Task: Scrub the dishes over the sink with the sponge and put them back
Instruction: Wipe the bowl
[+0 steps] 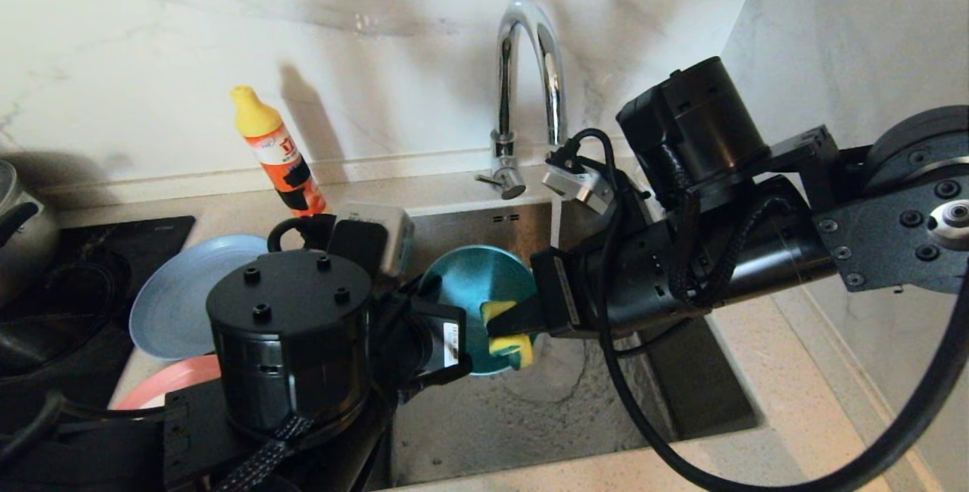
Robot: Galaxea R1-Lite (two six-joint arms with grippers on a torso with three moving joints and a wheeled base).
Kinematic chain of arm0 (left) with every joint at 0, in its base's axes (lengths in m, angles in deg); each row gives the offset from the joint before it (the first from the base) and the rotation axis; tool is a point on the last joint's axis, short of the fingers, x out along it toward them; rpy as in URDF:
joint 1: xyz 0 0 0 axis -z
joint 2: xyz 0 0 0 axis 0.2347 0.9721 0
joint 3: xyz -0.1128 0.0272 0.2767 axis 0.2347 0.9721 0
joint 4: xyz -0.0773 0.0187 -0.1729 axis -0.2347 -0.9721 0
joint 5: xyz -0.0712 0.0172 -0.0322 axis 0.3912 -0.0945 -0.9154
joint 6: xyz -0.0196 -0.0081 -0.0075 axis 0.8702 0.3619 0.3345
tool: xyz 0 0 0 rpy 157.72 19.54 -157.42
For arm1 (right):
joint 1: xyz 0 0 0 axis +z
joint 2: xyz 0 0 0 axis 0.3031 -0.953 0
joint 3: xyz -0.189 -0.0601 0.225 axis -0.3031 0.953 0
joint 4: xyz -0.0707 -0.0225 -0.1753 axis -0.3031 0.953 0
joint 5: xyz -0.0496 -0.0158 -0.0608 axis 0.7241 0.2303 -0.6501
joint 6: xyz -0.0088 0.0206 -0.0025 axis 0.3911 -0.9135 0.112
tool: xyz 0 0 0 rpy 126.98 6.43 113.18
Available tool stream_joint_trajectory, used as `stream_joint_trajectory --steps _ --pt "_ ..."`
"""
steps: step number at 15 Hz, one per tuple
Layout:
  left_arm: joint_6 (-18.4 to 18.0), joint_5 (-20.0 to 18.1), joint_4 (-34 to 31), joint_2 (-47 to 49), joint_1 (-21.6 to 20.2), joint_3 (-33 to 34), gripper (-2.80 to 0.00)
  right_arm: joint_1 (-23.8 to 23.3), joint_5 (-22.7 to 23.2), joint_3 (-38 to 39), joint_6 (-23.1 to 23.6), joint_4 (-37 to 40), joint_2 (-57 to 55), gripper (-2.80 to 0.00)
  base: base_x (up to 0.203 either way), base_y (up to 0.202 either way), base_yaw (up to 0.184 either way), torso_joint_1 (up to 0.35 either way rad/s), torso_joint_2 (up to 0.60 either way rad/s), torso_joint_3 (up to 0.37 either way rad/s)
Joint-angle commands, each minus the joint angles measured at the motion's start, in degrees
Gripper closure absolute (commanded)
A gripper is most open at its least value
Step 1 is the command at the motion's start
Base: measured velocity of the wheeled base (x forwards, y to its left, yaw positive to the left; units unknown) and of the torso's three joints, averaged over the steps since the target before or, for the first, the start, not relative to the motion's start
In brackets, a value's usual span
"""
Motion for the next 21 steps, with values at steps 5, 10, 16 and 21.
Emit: stream_joint_trajectory --steps 5,10,16,21 --pt "0.1 0.1 0.3 -0.6 0.0 0.1 0.00 1.2 0.1 -4.1 0.0 0.3 -1.9 0.00 0.000 0.000 0.000 0.000 0.00 0.000" --pt "0.0 0.2 0.3 -1.0 0.1 0.4 0.00 -0.2 -0.2 -8.9 0.0 0.6 -4.2 0.00 0.000 0.000 0.000 0.000 0.00 0.000" --pt "0.2 0.0 0.3 -1.0 0.0 1.1 0.00 -5.0 -0.2 -9.2 0.6 1.9 -1.1 0.00 0.000 0.000 0.000 0.000 0.00 0.000" --pt "0.2 0.1 0.4 -1.1 0.0 1.4 0.00 -6.1 -0.1 -6.3 0.9 5.8 2.1 0.00 0.000 0.000 0.000 0.000 0.00 0.000"
